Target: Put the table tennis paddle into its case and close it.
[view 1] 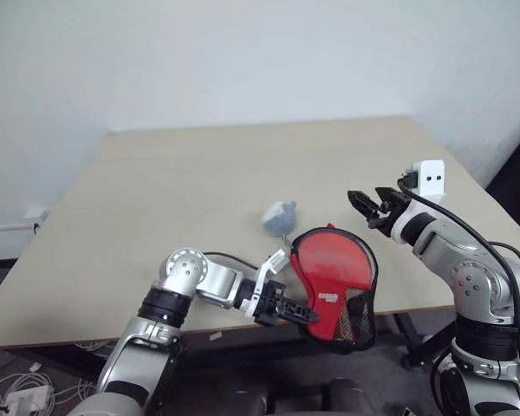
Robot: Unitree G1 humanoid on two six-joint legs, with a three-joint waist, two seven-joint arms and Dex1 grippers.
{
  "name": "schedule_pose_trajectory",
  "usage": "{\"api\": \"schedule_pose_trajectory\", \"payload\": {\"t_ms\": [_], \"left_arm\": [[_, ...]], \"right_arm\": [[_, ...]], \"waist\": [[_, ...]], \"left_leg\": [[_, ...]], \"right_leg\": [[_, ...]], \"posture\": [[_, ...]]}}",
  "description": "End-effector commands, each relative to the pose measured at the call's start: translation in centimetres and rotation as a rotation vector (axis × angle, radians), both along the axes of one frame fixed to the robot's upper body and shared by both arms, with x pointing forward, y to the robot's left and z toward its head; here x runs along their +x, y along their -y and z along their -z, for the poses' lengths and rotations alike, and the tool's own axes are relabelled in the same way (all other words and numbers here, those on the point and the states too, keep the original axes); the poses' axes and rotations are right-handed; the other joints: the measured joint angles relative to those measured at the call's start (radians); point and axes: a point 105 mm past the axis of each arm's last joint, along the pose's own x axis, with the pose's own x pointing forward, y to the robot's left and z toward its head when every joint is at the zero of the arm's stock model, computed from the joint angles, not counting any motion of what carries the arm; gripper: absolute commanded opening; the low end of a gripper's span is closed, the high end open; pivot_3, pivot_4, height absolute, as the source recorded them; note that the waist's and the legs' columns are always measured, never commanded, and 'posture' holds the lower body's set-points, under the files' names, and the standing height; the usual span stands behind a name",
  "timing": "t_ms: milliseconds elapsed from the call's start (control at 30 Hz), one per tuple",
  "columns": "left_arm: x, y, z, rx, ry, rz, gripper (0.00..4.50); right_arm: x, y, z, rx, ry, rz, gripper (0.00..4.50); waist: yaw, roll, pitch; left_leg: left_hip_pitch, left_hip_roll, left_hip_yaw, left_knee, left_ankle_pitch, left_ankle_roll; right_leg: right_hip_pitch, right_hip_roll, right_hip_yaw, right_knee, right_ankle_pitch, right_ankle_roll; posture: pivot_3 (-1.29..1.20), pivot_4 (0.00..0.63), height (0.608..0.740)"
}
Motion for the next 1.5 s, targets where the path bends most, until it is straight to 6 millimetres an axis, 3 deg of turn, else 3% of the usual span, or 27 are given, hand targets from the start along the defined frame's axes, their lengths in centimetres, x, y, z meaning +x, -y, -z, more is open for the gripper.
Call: {"api": "schedule_pose_trajectory", "payload": {"t_ms": [33, 400, 767, 867, 1233, 1400, 1500], "left_arm": [[-0.2, 0.2, -1.7, -0.066, 0.046, 0.017, 0.04], [1.7, -1.9, -1.0, 0.029, 0.034, -0.087, 0.04], [2.5, -1.6, -0.8, -0.018, -0.039, -0.156, 0.04], [3.1, -1.8, -0.8, -0.046, -0.090, -0.196, 0.79], [4.0, -2.8, -1.2, -0.018, -0.060, -0.226, 4.46], [4.5, -5.1, -3.2, -0.016, 0.051, -0.226, 4.46], [5.2, -6.3, -4.4, -0.010, 0.157, -0.231, 4.46]], "right_arm": [[0.3, 0.1, -0.9, -0.007, 0.033, 0.011, 3.77], [0.9, 0.2, -0.8, -0.026, 0.025, 0.018, 3.77], [0.9, 0.2, -0.6, -0.036, 0.024, 0.025, 3.77], [0.8, 0.4, -0.5, -0.041, 0.022, 0.032, 3.77], [0.7, 0.2, -0.4, -0.053, 0.022, 0.028, 3.77], [0.7, -0.1, -0.3, -0.050, 0.019, 0.012, 3.77], [0.2, -1.2, 0.2, -0.055, 0.005, -0.048, 3.77]], "waist": [[0.000, 0.000, 0.000], [0.001, 0.000, 0.000], [0.003, 0.000, 0.000], [0.003, 0.000, 0.000], [0.003, 0.000, 0.000], [-0.002, 0.000, 0.000], [-0.001, 0.000, 0.001]], "left_leg": [[0.000, 0.000, 0.000, 0.000, 0.000, 0.000], [0.000, 0.000, 0.000, 0.000, 0.000, 0.000], [0.000, 0.000, 0.000, 0.000, 0.000, 0.000], [0.000, 0.000, 0.000, 0.000, 0.000, 0.000], [0.000, 0.000, 0.000, 0.000, 0.000, 0.000], [0.000, 0.000, 0.001, -0.003, 0.001, -0.001], [0.000, 0.000, 0.001, -0.005, 0.001, -0.002]], "right_leg": [[0.000, 0.000, 0.000, 0.000, 0.000, 0.000], [0.000, 0.000, 0.000, 0.000, 0.000, 0.000], [0.000, 0.000, 0.000, 0.000, 0.000, 0.000], [0.000, 0.000, 0.000, -0.001, 0.000, 0.000], [0.000, 0.000, 0.000, -0.001, 0.000, 0.000], [-0.002, 0.000, 0.000, -0.001, 0.000, 0.000], [-0.003, 0.000, 0.000, -0.001, 0.000, 0.000]], "posture": [[0.00, 0.000, 0.740], [0.00, 0.000, 0.740], [0.00, 0.000, 0.740], [0.00, 0.000, 0.740], [0.00, 0.000, 0.740], [0.00, 0.000, 0.740], [0.00, 0.000, 0.740]]}}
